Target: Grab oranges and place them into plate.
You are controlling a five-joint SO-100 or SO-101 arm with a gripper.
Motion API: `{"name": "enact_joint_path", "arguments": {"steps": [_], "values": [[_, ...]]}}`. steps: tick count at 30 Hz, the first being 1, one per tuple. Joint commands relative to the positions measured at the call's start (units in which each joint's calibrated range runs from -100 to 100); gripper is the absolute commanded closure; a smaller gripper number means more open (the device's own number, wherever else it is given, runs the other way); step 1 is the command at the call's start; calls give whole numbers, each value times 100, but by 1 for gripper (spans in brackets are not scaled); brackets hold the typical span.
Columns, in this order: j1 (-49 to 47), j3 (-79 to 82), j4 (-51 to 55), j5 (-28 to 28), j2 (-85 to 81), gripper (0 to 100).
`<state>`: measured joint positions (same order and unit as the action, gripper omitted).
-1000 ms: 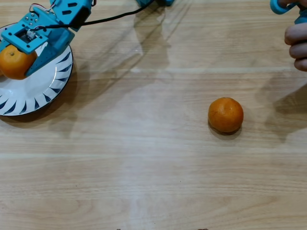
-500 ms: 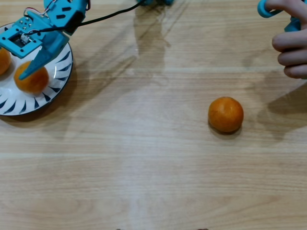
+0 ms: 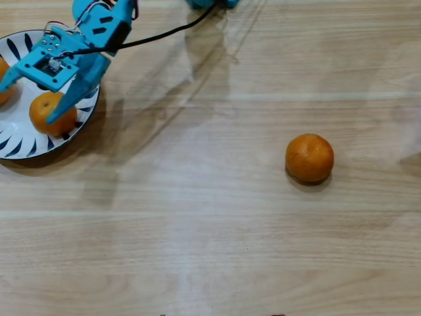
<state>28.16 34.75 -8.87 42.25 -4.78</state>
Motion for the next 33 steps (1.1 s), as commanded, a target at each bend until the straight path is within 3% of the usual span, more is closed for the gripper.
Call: {"name": "enact_joint_path", "arguments": {"steps": [1,7,14,20,24,29,33], "values": [[-775,251,917,-23,-1297,82],[-1993,414,2499,-23,-2430,98],[-3622,61,4166,30,-2895,98],[-4711,-1279,6066,66,-2759,98],[-5316,-2375,7028,474,-2252,98],[-5767,-2909,7217,913,-1567,96],[-5945,-2972,7183,1143,-1145,82]]}}
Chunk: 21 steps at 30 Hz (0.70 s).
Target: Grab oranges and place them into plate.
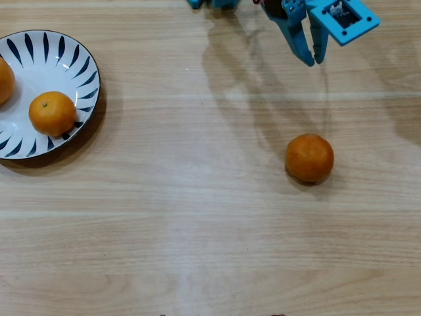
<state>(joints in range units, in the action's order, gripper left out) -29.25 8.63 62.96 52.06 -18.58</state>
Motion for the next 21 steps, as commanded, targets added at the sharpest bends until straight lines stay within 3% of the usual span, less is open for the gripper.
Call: {"name": "enact_joint_path", "arguments": {"steps": [1,7,14,21], "values": [[-228,-424,-18,162,345,79],[-212,-705,-130,173,970,72],[-284,-768,-963,204,1511,58],[-438,-958,-1109,732,2196,56]]}}
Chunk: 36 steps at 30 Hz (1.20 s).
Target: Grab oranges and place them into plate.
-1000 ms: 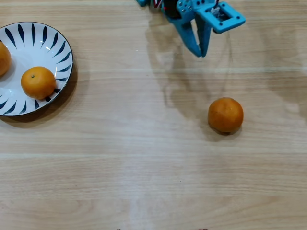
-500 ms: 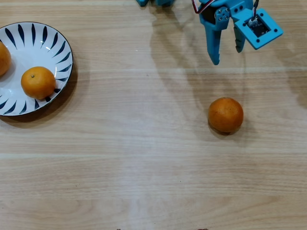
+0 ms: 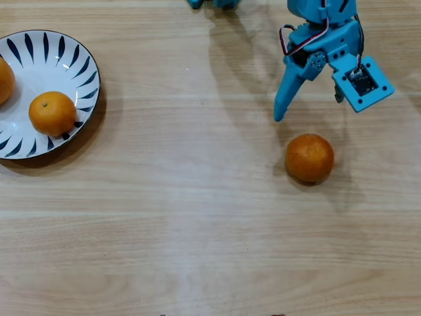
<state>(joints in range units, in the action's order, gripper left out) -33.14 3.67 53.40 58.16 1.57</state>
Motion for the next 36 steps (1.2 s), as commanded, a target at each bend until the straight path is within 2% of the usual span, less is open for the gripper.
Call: {"name": "enact_joint_path", "arguments": {"steps": [1,9,28,34,36], "values": [[-49,-544,-153,122,300,56],[-9,-870,-239,132,1044,56],[281,-254,-2560,117,2261,56],[298,-82,-2680,117,2286,56],[298,-82,-2663,117,2295,59]]}}
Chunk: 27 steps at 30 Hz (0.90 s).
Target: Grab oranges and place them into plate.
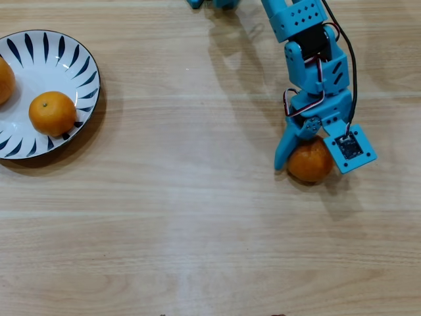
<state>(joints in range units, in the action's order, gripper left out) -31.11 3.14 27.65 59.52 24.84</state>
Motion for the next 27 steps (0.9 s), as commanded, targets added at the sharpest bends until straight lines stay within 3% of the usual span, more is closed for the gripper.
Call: {"name": "enact_joint_path", "arguments": {"steps": [1,6,15,20,27], "values": [[95,-29,-88,-19,-33,62],[95,-29,-62,-19,-100,74],[224,297,351,-286,-1013,74],[869,632,1502,-735,-2408,74],[2192,1057,1838,-1404,-3710,74]]}}
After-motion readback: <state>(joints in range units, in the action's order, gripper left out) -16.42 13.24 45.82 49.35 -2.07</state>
